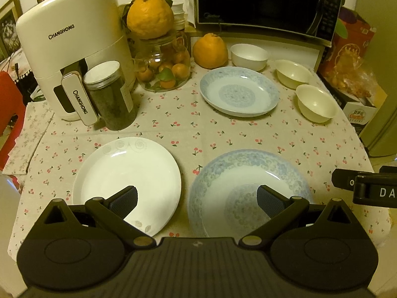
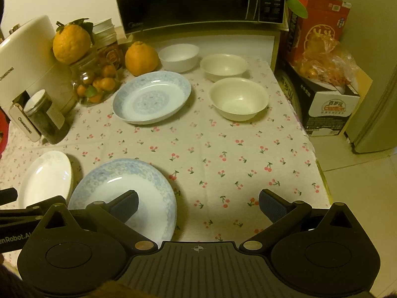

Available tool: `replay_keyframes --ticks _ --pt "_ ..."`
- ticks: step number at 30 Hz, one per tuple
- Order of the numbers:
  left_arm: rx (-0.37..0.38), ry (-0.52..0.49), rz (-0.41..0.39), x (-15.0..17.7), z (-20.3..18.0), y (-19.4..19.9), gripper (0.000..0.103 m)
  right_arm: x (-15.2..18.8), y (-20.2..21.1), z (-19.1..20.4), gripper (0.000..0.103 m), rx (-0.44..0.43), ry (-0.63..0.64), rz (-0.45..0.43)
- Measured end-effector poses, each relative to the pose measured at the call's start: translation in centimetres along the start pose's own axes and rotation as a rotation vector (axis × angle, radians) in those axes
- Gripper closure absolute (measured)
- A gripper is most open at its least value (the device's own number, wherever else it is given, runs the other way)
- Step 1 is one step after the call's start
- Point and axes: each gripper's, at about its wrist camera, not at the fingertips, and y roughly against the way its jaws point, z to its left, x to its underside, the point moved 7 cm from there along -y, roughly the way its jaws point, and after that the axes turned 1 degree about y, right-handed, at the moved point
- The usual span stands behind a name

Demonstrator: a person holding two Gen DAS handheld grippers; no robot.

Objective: Organize plates and bowls
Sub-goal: 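Reach the left gripper to the blue-patterned plate by the bowls and grasp its rim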

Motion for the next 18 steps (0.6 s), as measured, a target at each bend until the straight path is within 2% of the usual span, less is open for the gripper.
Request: replay_keyframes --ticks 10,18 --pt "-0.059 0.002 -0.029 -2.2 0.8 -0.9 0.001 -2.3 -1.5 -0.7 0.000 -0.013 -0.032 0.002" --pt "-0.088 -0.007 -0.011 -3.5 1.2 -2.2 0.001 -3.9 -2.6 -0.3 0.000 0.002 -0.020 -0.006"
